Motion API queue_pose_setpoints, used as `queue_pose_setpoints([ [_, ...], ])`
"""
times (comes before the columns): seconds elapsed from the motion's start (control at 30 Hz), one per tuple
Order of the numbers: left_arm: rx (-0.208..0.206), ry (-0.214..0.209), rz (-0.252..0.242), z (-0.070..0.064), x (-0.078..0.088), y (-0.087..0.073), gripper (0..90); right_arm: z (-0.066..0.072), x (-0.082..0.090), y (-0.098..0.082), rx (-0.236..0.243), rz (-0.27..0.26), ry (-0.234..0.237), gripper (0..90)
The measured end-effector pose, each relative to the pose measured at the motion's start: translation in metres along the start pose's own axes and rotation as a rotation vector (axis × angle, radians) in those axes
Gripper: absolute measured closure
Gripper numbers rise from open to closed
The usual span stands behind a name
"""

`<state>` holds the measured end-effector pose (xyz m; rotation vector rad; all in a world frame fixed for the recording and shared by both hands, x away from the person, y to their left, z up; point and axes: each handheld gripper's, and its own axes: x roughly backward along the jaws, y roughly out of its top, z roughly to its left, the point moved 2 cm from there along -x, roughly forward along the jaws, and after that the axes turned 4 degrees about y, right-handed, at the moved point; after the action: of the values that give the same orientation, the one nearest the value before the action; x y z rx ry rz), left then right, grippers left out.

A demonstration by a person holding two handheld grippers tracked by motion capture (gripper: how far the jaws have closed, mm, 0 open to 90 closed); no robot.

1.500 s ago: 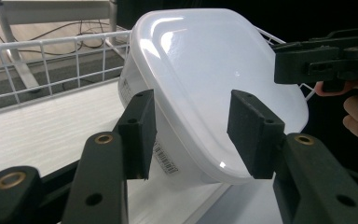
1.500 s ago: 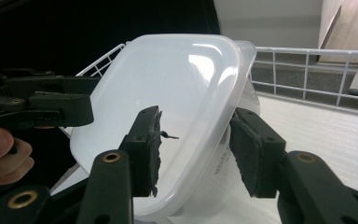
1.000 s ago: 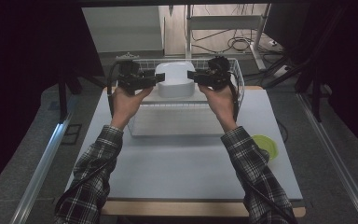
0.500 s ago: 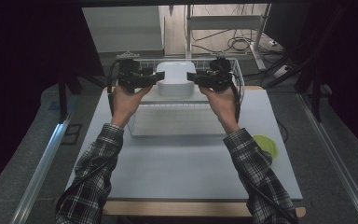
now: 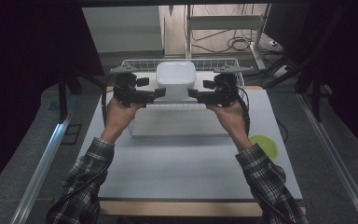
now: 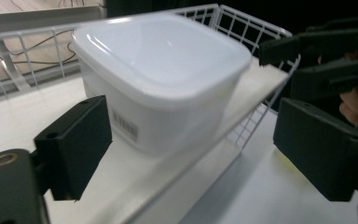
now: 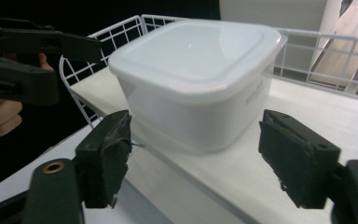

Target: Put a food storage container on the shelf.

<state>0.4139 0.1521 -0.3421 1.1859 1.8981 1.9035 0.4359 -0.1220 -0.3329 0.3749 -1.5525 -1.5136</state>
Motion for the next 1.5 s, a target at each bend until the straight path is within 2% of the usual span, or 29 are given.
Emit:
queue_pose_setpoints([
  [0.13,-0.031,-0.005,0.015,-0.007,0.006,-0.012,7.4,0.000,0.007,-0.012,0.008,-0.003,0.009,21.5],
  [0.53,-0.103,-0.035,0.001,-0.028,0.019,-0.054,6.4,0.006,0.022,-0.045,0.048,0.014,0.031,12.6],
  [0.67,-0.127,-0.024,0.004,-0.033,0.023,-0.067,8.0,0.008,0.027,-0.057,0.062,0.023,0.027,10.8],
  [0.87,-0.134,-0.006,0.002,-0.039,0.028,-0.085,8.2,0.009,0.035,-0.074,0.090,0.035,0.014,8.2],
  [1.13,-0.135,0.006,0.033,-0.042,0.028,-0.107,8.0,0.006,0.049,-0.098,0.080,0.038,0.032,6.8],
  [1.5,-0.126,0.022,0.046,-0.046,0.033,-0.143,5.9,0.000,0.066,-0.132,0.074,0.058,0.007,7.3],
])
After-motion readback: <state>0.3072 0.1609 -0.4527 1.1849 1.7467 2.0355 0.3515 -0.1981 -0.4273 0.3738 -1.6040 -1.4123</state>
